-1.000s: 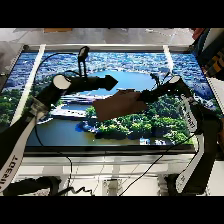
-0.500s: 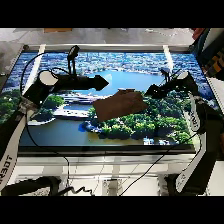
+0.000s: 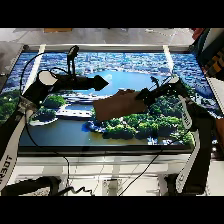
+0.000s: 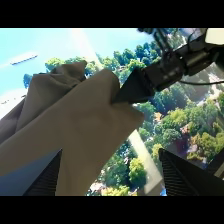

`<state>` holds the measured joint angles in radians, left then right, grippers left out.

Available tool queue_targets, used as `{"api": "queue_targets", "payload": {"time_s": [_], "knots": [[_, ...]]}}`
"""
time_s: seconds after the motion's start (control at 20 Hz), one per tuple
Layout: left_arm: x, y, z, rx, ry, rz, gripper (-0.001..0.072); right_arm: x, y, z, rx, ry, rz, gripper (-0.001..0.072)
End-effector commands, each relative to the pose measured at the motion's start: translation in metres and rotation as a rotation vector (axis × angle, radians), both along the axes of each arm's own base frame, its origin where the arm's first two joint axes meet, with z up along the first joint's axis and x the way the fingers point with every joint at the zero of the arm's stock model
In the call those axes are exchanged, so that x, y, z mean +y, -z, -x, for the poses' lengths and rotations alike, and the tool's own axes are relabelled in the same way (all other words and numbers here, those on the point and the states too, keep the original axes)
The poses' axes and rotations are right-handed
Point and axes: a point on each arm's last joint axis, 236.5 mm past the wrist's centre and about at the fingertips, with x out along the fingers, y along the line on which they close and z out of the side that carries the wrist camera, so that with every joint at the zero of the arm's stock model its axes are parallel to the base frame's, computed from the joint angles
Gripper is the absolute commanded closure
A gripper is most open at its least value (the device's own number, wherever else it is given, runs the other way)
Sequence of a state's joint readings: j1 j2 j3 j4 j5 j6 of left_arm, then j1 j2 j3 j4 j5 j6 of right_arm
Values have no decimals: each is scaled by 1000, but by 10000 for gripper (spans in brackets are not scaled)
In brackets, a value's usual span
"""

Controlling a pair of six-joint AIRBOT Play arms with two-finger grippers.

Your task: Fold the clothes and pants, and hang the long-sleeved shirts on hangers.

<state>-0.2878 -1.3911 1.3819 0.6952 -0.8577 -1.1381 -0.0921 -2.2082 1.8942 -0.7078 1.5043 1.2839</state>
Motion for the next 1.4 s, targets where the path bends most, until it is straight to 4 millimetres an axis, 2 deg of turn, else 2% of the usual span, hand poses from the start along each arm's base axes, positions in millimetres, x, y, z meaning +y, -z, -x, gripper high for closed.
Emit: {"api": "queue_targets", "payload": {"time_s": [0.0, 0.15, 0.25, 0.3, 0.35, 0.4, 0.5, 0.6, 0.65, 0.75, 0.85, 0.95, 1.05, 1.15, 1.2, 1.25, 1.35], "knots": [[1, 0, 0, -1, -2, 0, 0, 25, -3, 15, -11, -103, -54, 99], [1, 0, -1, -3, -3, -3, 2, 46, -13, 7, -42, -84, -110, 106], [7, 3, -6, -27, -18, -38, 15, 62, -11, 9, -54, -102, -100, 174], [11, 6, -8, -36, -23, -58, 87, 70, -10, 10, -60, -111, -97, 174], [15, 9, -10, -43, -26, -80, 163, 80, -10, 11, -68, -121, -94, 214], [19, 11, -12, -49, -29, -101, 196, 87, -10, 12, -74, -133, -93, 371], [36, 18, -18, -70, -45, -167, 399, 96, -14, 13, -88, -145, -92, 697], [60, 28, -26, -102, -64, -274, 608, 93, -26, 16, -96, -171, -100, 700], [77, 33, -31, -122, -76, -345, 677, 88, -36, 16, -101, -184, -107, 700], [110, 34, -37, -166, -100, -474, 688, 71, -60, 15, -127, -204, -114, 701], [134, 21, -37, -214, -123, -556, 689, 41, -82, 10, -163, -204, -66, 702], [151, -1, -33, -283, -144, -628, 688, -4, -98, 4, -172, -140, 56, 702], [168, -24, -28, -352, -167, -704, 688, -58, -122, -1, -223, -65, 184, 703], [185, -47, -22, -416, -194, -780, 688, -122, -150, -2, -278, 48, 323, 702], [193, -58, -19, -446, -207, -814, 688, -162, -165, 0, -290, 136, 409, 702], [200, -67, -16, -471, -220, -845, 688, -200, -178, 6, -288, 229, 490, 702], [210, -81, -12, -505, -238, -889, 688, -279, -205, 33, -263, 410, 655, 701]]}}
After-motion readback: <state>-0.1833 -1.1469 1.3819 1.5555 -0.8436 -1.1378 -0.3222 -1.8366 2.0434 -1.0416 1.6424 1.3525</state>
